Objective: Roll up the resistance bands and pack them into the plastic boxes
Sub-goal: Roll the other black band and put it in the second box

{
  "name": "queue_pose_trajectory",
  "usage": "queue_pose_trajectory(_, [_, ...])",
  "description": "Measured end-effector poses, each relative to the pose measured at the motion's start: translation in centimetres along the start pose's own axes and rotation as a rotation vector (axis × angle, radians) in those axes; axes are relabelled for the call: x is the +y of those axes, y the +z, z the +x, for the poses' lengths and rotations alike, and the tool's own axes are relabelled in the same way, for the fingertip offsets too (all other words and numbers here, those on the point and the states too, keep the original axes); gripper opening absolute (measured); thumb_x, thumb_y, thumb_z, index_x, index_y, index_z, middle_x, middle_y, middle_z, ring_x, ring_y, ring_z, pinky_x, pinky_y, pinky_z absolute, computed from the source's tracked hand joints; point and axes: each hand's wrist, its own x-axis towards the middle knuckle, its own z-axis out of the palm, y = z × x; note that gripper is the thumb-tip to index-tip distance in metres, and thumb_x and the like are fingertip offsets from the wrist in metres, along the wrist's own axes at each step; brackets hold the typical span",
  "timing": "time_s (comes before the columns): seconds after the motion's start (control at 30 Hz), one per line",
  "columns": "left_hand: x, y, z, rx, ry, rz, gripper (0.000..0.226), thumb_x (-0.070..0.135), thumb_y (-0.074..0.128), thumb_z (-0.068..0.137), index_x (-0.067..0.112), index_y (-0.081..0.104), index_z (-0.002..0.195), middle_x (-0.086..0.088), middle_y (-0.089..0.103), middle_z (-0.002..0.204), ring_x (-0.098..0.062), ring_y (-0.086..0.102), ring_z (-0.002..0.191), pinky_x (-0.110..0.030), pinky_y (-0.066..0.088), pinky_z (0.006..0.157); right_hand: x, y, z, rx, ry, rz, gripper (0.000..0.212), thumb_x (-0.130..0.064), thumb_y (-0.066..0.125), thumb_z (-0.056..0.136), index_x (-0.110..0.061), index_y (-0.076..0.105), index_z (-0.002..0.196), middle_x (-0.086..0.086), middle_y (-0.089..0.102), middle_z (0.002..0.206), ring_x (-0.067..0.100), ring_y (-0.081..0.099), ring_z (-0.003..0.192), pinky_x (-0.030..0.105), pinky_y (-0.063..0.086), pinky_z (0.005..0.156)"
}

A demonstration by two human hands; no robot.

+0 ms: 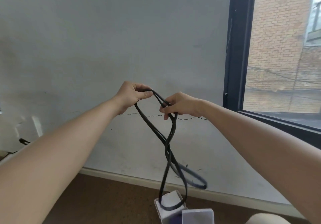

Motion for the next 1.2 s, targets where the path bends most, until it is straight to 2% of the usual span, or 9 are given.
queue_pose_trajectory(0.13, [-0.1,1.3,0.1,0.033,0.028,0.007,0.018,0.004,0.080,0.084,0.003,0.076,0.101,-0.002,0.073,0.087,0.006,0.066,0.071,-0.006,0.048,0.070,0.7,-0.5,0.1,0.085,0.001,-0.034,0.012,-0.019,0.070,0.091,-0.012,0.075,0.100,0.005,0.073,0.071,0.013,0.061,0.069,0.027,0.043,0.070])
queue_pose_trajectory(0.3, [0.5,2.2,0.7,0.034,0.081,0.047,0.015,0.007,0.083,0.082,0.010,0.077,0.095,0.000,0.075,0.087,-0.002,0.069,0.079,-0.010,0.052,0.081,1.1,-1.3,0.1,0.141,0.007,-0.085,0.010,-0.007,0.062,0.086,-0.009,0.071,0.088,0.005,0.074,0.072,0.012,0.064,0.062,0.026,0.050,0.066])
queue_pose_trajectory(0.43, [0.8,2.8,0.9,0.049,0.119,0.078,0.015,0.008,0.084,0.081,0.012,0.078,0.094,-0.001,0.076,0.089,-0.007,0.072,0.084,-0.017,0.055,0.088,1.9,-1.0,-0.4,0.054,0.066,-0.023,0.010,-0.012,0.064,0.086,-0.018,0.071,0.089,0.001,0.076,0.080,0.014,0.063,0.074,0.028,0.046,0.069])
queue_pose_trajectory(0.53, [0.5,2.9,1.0,0.110,0.130,0.043,0.016,0.010,0.083,0.082,0.011,0.079,0.098,-0.005,0.077,0.094,-0.012,0.072,0.089,-0.022,0.055,0.093,2.2,-0.4,-0.7,0.061,0.043,0.089,0.015,-0.006,0.071,0.084,-0.018,0.075,0.092,0.001,0.066,0.078,0.015,0.050,0.068,0.023,0.037,0.057])
queue_pose_trajectory(0.67, [0.6,2.6,1.3,0.227,0.071,-0.075,0.018,0.010,0.080,0.087,0.005,0.077,0.103,0.001,0.073,0.085,0.001,0.066,0.073,-0.011,0.049,0.072,3.0,1.1,-1.1,0.147,-0.009,0.334,0.011,-0.013,0.069,0.092,-0.014,0.073,0.103,0.003,0.068,0.079,0.015,0.055,0.072,0.024,0.041,0.061])
queue_pose_trajectory(0.8, [0.1,2.9,0.9,0.238,0.019,-0.106,0.013,0.008,0.077,0.089,0.007,0.073,0.102,0.003,0.069,0.081,0.007,0.062,0.064,-0.006,0.043,0.062,5.9,3.6,-1.8,-0.110,0.083,0.149,0.019,-0.021,0.072,0.092,-0.011,0.072,0.108,0.012,0.075,0.096,0.021,0.069,0.089,0.040,0.056,0.084])
queue_pose_trajectory(0.93, [-0.9,1.9,1.2,0.412,-0.033,-0.209,0.019,0.011,0.072,0.093,0.003,0.073,0.110,0.002,0.069,0.085,0.010,0.057,0.053,-0.007,0.041,0.056,9.6,5.9,-3.7,-0.298,0.168,0.050,0.011,-0.017,0.072,0.093,-0.012,0.075,0.102,0.007,0.077,0.092,0.022,0.069,0.091,0.038,0.055,0.086])
queue_pose_trajectory(1.07, [-1.9,0.8,1.1,0.390,-0.054,-0.142,0.020,0.012,0.073,0.093,0.003,0.072,0.111,-0.003,0.068,0.089,0.011,0.053,0.047,-0.005,0.040,0.055,13.4,7.7,-5.8,-0.194,0.236,0.236,0.022,-0.027,0.068,0.098,-0.009,0.074,0.109,0.003,0.076,0.088,0.015,0.068,0.083,0.031,0.058,0.082])
queue_pose_trajectory(1.2, [-3.6,1.0,0.9,0.373,-0.112,-0.114,0.020,0.012,0.072,0.094,0.002,0.073,0.111,0.001,0.066,0.081,0.003,0.049,0.049,-0.010,0.038,0.051,15.4,8.3,-6.0,-0.055,0.245,0.323,0.019,-0.026,0.071,0.095,-0.013,0.072,0.109,0.005,0.066,0.094,0.021,0.062,0.091,0.044,0.055,0.096])
